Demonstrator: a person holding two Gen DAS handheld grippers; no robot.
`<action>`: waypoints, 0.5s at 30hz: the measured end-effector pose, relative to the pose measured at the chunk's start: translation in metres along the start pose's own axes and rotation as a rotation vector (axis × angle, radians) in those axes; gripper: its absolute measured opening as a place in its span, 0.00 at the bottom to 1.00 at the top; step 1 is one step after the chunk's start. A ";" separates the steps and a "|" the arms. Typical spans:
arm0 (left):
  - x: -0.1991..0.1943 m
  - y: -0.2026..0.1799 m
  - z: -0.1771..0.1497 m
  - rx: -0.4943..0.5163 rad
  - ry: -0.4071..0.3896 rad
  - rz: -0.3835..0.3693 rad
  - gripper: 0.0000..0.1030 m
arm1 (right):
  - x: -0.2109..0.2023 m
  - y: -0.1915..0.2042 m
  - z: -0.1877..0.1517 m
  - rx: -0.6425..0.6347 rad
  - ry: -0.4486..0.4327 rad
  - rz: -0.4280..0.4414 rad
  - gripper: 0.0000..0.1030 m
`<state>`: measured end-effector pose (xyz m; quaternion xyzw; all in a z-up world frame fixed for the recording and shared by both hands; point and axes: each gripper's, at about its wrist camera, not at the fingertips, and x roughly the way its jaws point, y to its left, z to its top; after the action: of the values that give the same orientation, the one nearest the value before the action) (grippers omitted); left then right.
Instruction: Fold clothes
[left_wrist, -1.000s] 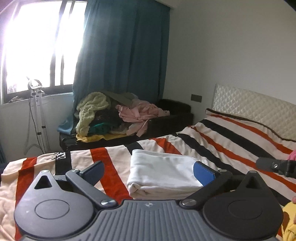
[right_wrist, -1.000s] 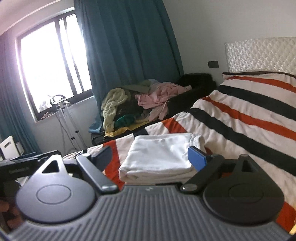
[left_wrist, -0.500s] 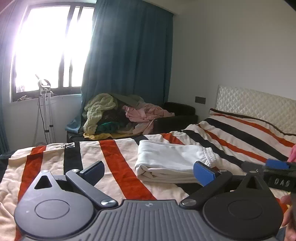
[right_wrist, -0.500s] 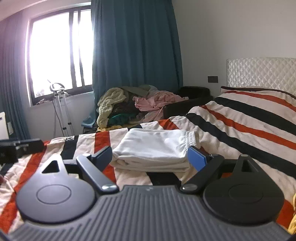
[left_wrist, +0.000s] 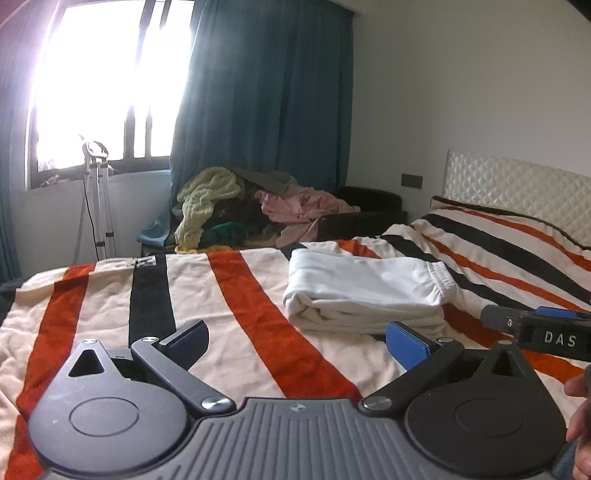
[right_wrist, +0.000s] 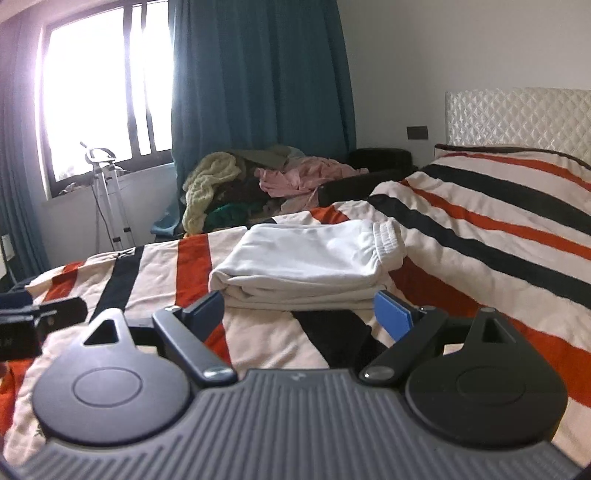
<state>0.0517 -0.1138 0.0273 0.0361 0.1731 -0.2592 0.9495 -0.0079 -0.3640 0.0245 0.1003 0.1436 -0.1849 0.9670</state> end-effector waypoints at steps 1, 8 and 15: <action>0.000 0.002 -0.001 -0.014 0.002 -0.001 1.00 | 0.000 0.000 -0.001 0.003 -0.002 -0.005 0.87; -0.004 0.008 -0.001 -0.034 0.013 0.027 1.00 | -0.001 0.005 -0.004 -0.016 0.007 -0.011 0.87; -0.005 0.014 -0.001 -0.061 0.013 0.035 1.00 | 0.001 0.007 -0.004 -0.015 0.032 0.014 0.87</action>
<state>0.0541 -0.0991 0.0276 0.0116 0.1864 -0.2369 0.9534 -0.0058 -0.3572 0.0216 0.0970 0.1596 -0.1755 0.9666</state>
